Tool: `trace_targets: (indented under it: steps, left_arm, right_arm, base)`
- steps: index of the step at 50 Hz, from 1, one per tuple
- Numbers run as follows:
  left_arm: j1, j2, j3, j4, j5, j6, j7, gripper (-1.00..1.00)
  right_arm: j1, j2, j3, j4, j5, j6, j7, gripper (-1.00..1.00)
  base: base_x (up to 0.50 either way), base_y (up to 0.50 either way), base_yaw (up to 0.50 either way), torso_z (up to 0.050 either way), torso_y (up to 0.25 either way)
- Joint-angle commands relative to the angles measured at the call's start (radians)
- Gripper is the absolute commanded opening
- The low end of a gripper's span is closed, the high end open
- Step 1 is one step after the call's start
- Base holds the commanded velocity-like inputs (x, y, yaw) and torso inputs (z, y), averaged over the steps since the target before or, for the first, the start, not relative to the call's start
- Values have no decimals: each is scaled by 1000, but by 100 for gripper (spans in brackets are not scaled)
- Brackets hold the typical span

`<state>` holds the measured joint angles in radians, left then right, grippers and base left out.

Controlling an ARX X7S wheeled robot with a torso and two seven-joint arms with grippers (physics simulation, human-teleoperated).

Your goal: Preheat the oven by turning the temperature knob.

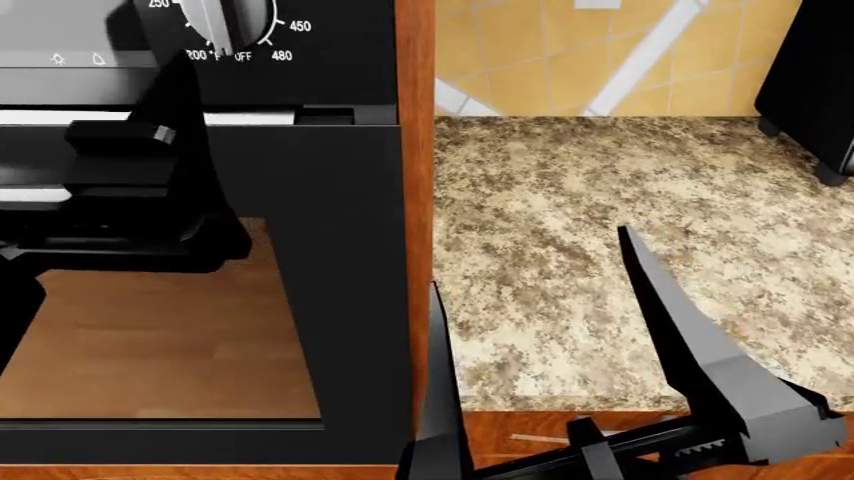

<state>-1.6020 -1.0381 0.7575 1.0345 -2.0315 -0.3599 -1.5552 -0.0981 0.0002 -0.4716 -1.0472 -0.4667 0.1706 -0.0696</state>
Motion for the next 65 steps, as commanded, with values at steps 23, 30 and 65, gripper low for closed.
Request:
trace_targets:
  steps: [23,30,65]
  left_arm:
    - [-76,88,78,-210,47,-127,91,100]
    - [-83,99,86,-219,46,-131,96,100]
    - [-15,151,155,-318,158,-159,166,100]
  right_arm:
    - [-1,0,-2,0,0,10,-7,100]
    - [-1,0,-2,0,1,13,-8,100]
    - [-1,0,-3,0,1,17,-11,100]
  base:
    - [0,0,0,0,0]
    - [0,0,0,0,0]
    - [0,0,0,0,0]
